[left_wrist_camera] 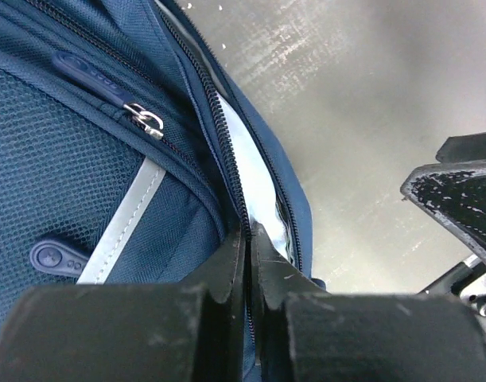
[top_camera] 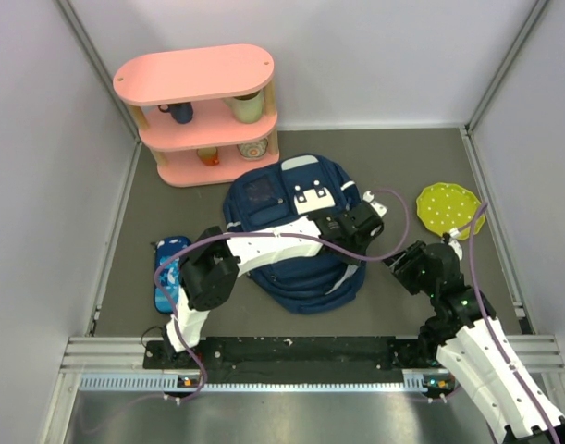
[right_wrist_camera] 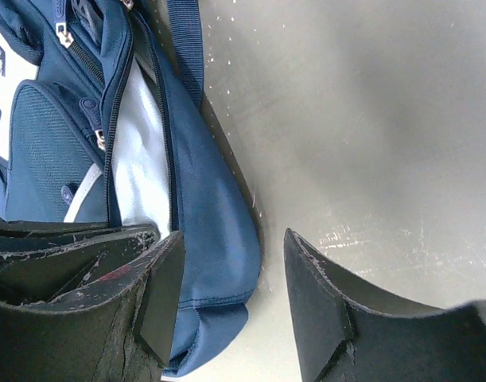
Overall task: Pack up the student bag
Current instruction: Adjust the student bag at the center of the board.
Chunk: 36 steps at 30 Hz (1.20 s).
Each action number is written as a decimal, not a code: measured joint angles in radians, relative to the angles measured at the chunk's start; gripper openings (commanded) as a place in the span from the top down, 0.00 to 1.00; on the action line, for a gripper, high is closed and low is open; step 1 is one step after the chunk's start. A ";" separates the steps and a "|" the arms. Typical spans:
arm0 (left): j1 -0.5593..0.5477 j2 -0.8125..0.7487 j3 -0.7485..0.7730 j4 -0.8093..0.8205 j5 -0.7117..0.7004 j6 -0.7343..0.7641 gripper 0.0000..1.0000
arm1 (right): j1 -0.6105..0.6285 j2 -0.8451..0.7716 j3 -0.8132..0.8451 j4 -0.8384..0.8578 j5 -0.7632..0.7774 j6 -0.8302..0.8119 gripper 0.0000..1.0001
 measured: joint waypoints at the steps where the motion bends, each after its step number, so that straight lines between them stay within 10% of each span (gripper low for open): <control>1: 0.000 0.000 0.003 -0.011 -0.016 0.000 1.00 | 0.000 -0.002 0.000 0.002 -0.003 0.000 0.47; 22: -0.050 0.184 0.192 -0.179 -0.130 0.027 1.00 | 0.000 -0.051 -0.029 0.008 -0.023 0.005 0.44; 30: -0.052 0.141 0.140 -0.159 -0.098 0.003 0.32 | 0.000 -0.061 -0.033 0.002 -0.016 0.006 0.41; 36: -0.056 0.037 0.115 -0.164 -0.100 0.004 0.20 | 0.000 -0.073 -0.033 -0.015 -0.015 0.006 0.37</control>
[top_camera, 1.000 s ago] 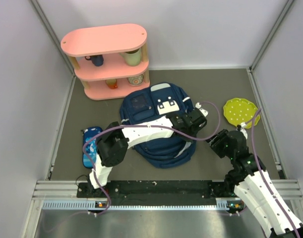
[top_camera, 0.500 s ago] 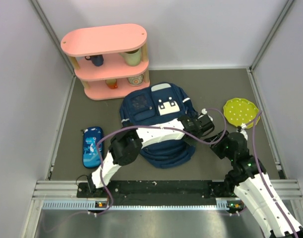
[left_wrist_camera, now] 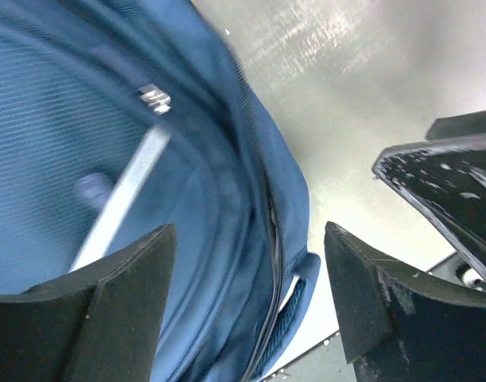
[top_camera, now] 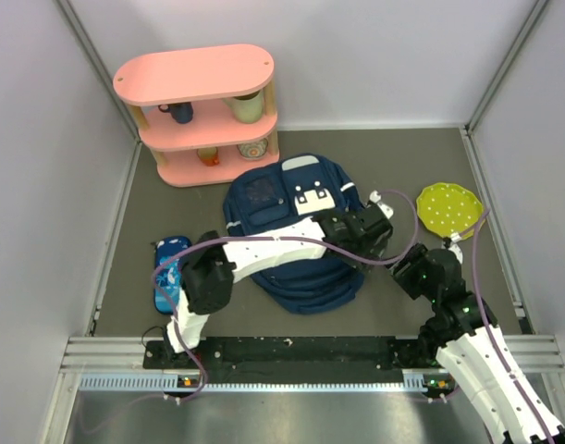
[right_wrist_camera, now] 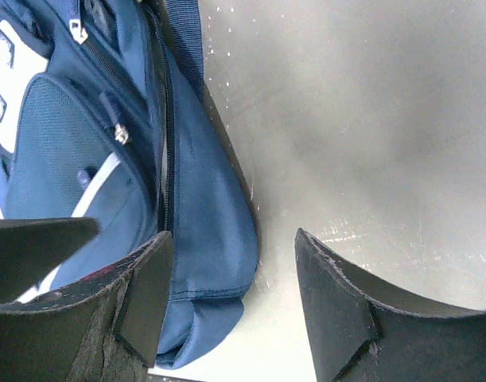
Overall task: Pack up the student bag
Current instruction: Adjust the student bag at the center of the board.
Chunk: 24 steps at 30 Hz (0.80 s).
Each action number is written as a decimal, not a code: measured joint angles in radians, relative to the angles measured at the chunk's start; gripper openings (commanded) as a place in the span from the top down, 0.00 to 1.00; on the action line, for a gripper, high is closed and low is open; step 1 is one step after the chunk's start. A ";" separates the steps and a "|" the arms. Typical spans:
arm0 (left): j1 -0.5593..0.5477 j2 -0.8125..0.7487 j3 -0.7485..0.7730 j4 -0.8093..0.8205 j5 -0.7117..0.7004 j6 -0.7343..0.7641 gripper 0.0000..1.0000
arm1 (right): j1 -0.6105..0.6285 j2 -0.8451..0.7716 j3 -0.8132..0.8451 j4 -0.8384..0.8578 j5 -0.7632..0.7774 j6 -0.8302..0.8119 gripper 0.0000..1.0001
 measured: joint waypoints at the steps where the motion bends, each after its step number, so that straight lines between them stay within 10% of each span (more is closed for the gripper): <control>1: 0.001 -0.025 -0.003 0.001 -0.007 0.001 0.19 | 0.000 -0.005 0.000 -0.002 -0.003 0.000 0.36; 16: 0.129 -0.506 -0.399 0.078 -0.088 -0.055 0.09 | 0.029 -0.003 -0.047 0.041 -0.167 0.041 0.27; 24: 0.325 -0.848 -0.775 0.133 -0.105 -0.104 0.02 | 0.374 0.240 0.005 0.114 -0.034 0.140 0.21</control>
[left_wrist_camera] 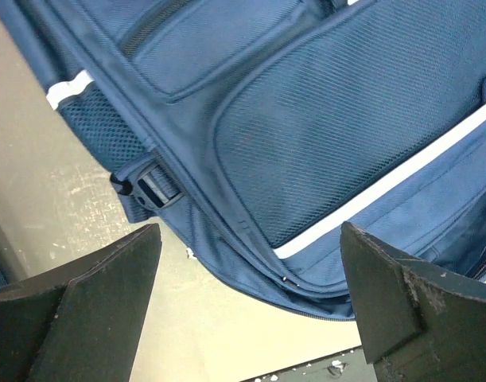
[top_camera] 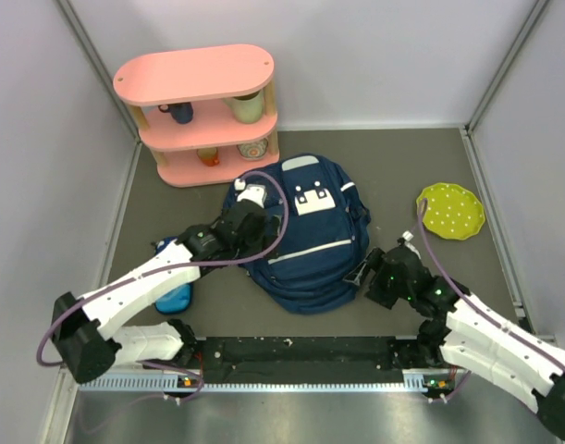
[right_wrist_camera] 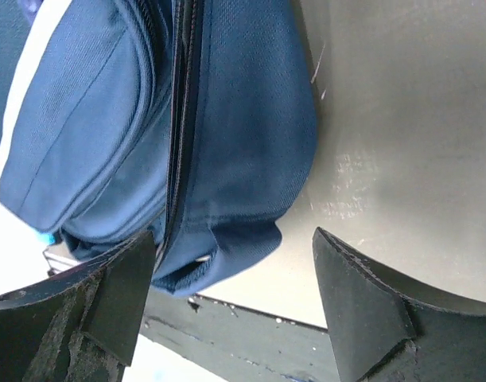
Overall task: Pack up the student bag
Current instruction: Adjust the student bag at the center of the board.
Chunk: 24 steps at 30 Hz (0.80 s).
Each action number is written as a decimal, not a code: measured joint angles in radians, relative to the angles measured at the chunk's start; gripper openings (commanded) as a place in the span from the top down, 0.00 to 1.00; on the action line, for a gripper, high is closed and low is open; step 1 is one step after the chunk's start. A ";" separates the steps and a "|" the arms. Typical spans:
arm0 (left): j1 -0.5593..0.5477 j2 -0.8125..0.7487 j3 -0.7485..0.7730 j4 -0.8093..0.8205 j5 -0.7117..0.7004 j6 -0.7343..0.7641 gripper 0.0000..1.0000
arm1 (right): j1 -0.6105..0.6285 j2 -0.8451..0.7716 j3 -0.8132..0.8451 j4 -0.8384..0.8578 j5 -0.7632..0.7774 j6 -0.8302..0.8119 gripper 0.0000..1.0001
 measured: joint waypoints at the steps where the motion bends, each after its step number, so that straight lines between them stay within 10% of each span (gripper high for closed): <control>1: 0.013 -0.025 -0.017 0.003 -0.001 -0.002 0.02 | 0.015 0.047 0.019 0.010 0.015 0.008 0.21; 16: 0.104 -0.165 -0.126 0.014 -0.002 -0.007 0.01 | -0.016 0.222 0.104 0.092 0.145 -0.061 1.00; 24: 0.123 -0.165 -0.155 0.028 0.010 -0.008 0.01 | -0.353 0.295 0.175 0.097 0.060 -0.275 1.00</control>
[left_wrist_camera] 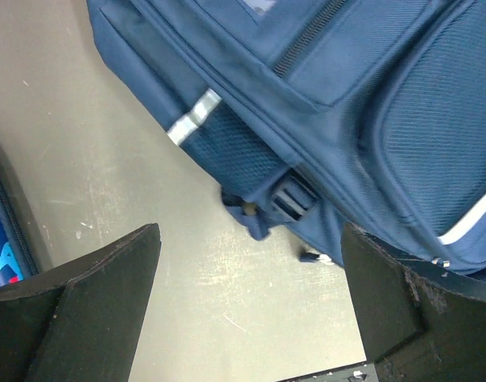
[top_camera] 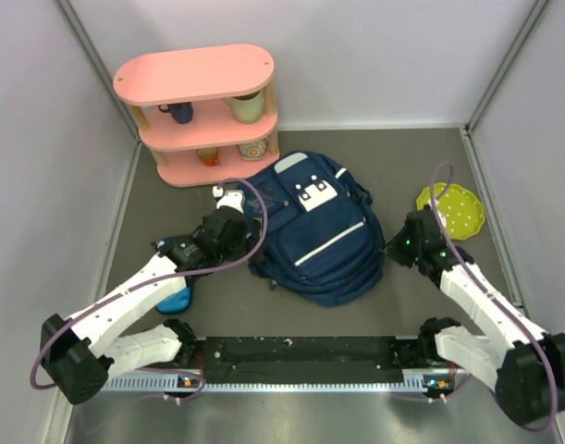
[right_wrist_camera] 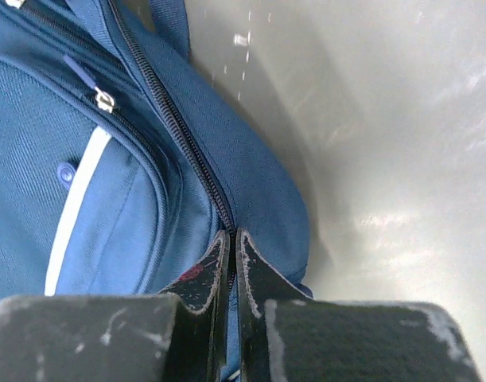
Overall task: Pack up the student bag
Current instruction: Adjust the student bag at the center of the board.
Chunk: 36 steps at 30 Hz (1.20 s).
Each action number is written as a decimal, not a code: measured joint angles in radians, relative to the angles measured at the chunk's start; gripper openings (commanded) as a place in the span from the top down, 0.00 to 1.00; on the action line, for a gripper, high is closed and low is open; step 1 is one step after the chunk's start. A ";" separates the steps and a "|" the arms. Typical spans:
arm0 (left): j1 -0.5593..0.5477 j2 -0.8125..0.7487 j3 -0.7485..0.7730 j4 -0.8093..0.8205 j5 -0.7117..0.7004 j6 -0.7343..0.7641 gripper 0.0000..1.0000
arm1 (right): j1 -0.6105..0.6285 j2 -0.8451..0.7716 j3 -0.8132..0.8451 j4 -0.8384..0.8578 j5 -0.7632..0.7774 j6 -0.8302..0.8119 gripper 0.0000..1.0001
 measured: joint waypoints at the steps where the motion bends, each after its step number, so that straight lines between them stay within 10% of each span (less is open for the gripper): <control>1: 0.001 0.000 -0.005 0.006 0.006 -0.001 0.01 | -0.035 0.025 0.024 -0.003 -0.008 -0.031 1.00; 8: 0.003 -0.001 -0.083 0.092 0.068 -0.043 0.01 | -0.113 0.357 0.322 -0.034 -0.063 -0.256 0.57; 9: 0.003 -0.001 -0.099 0.103 0.076 -0.053 0.01 | -0.113 0.377 0.349 -0.034 -0.068 -0.272 0.31; 12: 0.003 0.000 -0.144 0.141 0.095 -0.084 0.01 | -0.113 0.334 0.357 -0.047 -0.084 -0.303 0.20; 23: 0.003 0.086 -0.353 0.484 0.142 -0.252 0.03 | 0.142 -0.296 0.108 -0.093 -0.117 -0.229 0.18; 36: 0.003 0.143 -0.523 0.866 0.111 -0.361 0.23 | 0.862 -0.242 -0.010 -0.123 0.309 -0.008 0.01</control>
